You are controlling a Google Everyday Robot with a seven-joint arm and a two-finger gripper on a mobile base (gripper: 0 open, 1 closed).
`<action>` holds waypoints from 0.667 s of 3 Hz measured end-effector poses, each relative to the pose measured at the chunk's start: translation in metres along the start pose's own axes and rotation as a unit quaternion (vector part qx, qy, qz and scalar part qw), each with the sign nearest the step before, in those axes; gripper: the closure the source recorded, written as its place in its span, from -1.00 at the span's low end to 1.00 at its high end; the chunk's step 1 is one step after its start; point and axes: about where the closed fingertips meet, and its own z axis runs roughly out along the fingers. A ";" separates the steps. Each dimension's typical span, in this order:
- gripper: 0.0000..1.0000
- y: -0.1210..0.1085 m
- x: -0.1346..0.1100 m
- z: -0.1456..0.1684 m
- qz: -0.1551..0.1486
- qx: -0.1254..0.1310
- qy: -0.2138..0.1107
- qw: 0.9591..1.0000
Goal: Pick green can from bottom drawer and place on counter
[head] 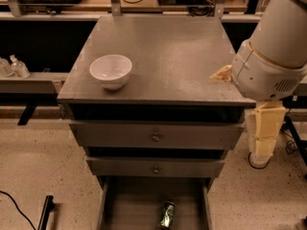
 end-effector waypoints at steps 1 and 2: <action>-1.00 -0.003 -0.005 0.003 -0.012 0.003 0.008 1.000; -1.00 0.001 -0.002 0.030 -0.065 -0.008 0.037 0.997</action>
Offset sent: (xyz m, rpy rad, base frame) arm -0.0060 -0.0052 -0.0921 -0.2339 0.0307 0.4570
